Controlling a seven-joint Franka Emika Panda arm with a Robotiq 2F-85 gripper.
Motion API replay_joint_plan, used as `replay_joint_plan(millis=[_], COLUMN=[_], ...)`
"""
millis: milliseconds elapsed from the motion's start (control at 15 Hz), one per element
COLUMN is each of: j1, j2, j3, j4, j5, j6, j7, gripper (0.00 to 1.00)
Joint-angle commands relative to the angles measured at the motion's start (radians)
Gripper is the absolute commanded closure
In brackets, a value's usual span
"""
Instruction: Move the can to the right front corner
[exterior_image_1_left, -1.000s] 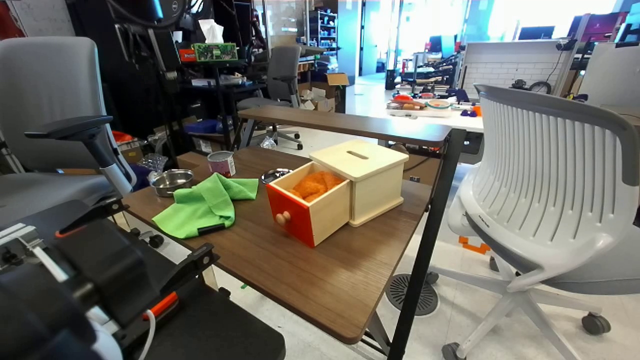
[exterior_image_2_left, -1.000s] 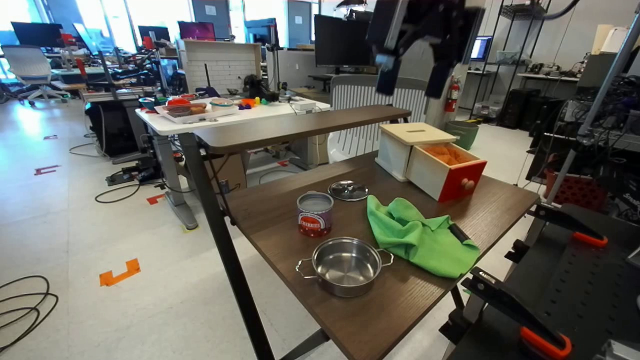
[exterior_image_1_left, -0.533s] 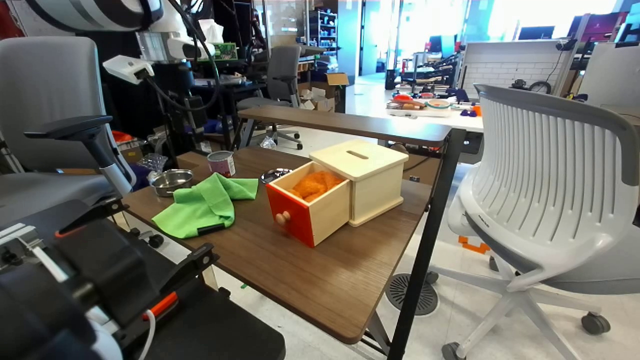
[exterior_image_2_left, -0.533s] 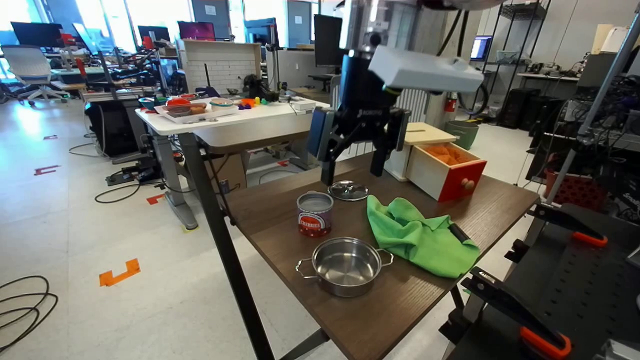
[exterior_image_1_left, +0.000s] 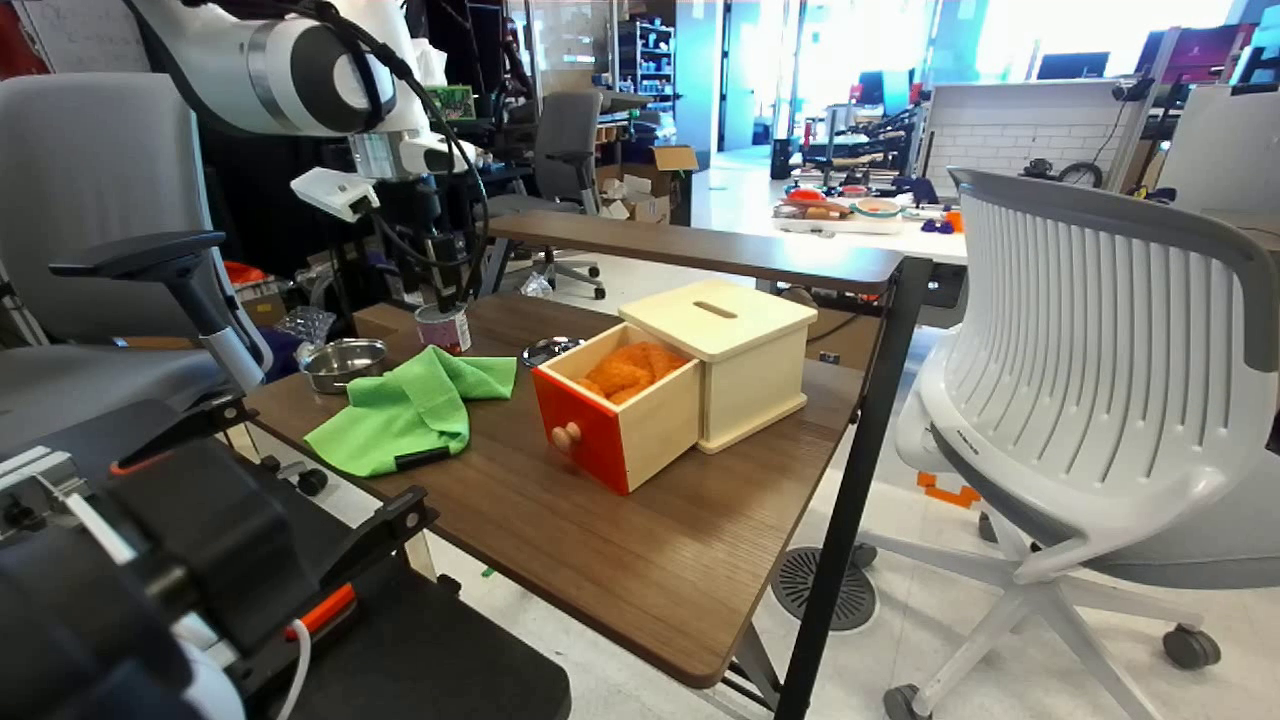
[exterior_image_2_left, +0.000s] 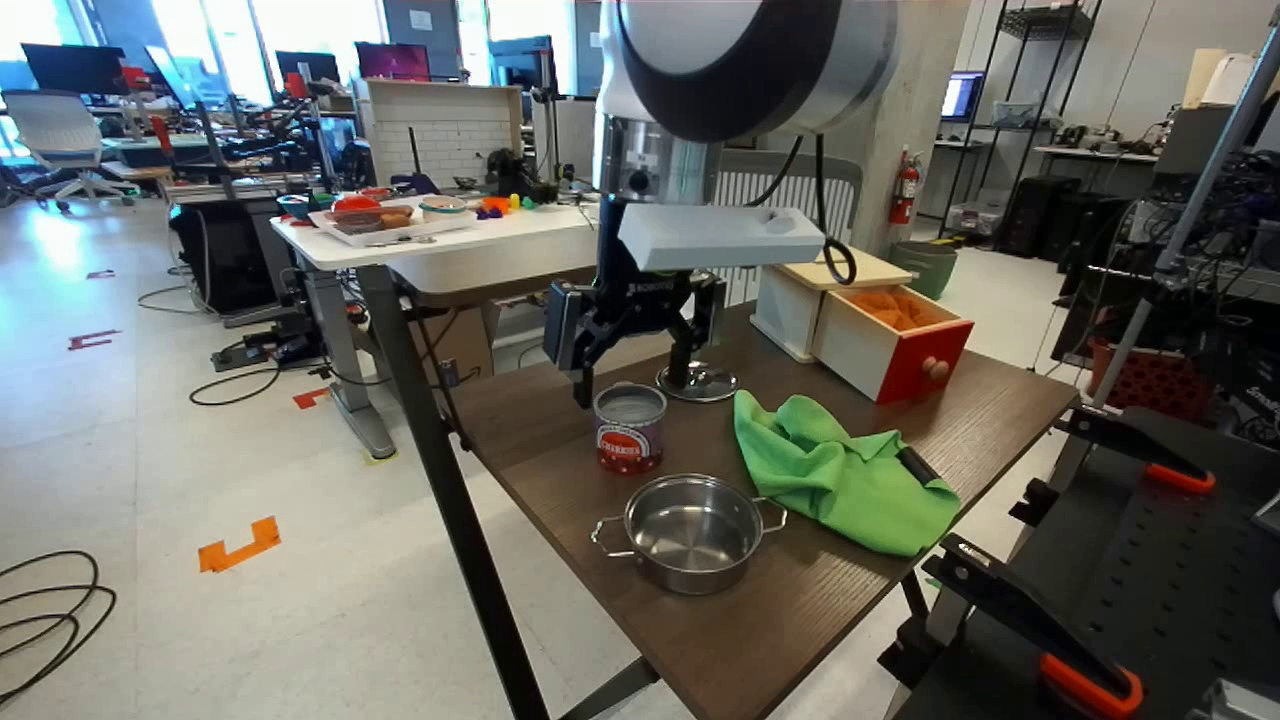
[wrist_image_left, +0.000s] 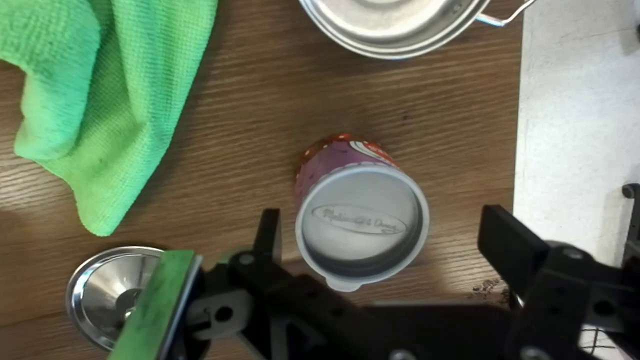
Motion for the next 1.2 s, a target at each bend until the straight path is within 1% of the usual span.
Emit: replay_joint_plan(millis=[0, 133, 200, 267, 400, 467, 600, 800, 933, 1133], j1=[0.033, 0.034, 0.029, 0.029, 0.022, 0.02, 0.017, 0.016, -0.003, -0.023], j2=[0.079, 0.106, 0.116, 0.122, 0.129, 0.128, 0.112, 0.053, -0.027, -0.183], j3=[-0.028, -0.03, -0.027, -0.03, -0.032, -0.035, -0.04, -0.044, -0.029, -0.03], j4=[0.108, 0.139, 0.151, 0.16, 0.175, 0.178, 0.176, 0.133, 0.081, -0.03], j5=[0.013, 0.016, 0.02, 0.018, 0.021, 0.021, 0.021, 0.019, 0.022, 0.004], j6=[-0.048, -0.062, -0.073, -0.083, -0.104, -0.108, -0.132, -0.152, -0.185, -0.226], j7=[0.01, 0.004, 0.0, 0.001, -0.002, 0.0, 0.001, -0.001, -0.034, -0.079], gripper=[0.0, 0.0, 0.25, 0.28, 0.42, 0.51, 0.54, 0.54, 0.54, 0.54])
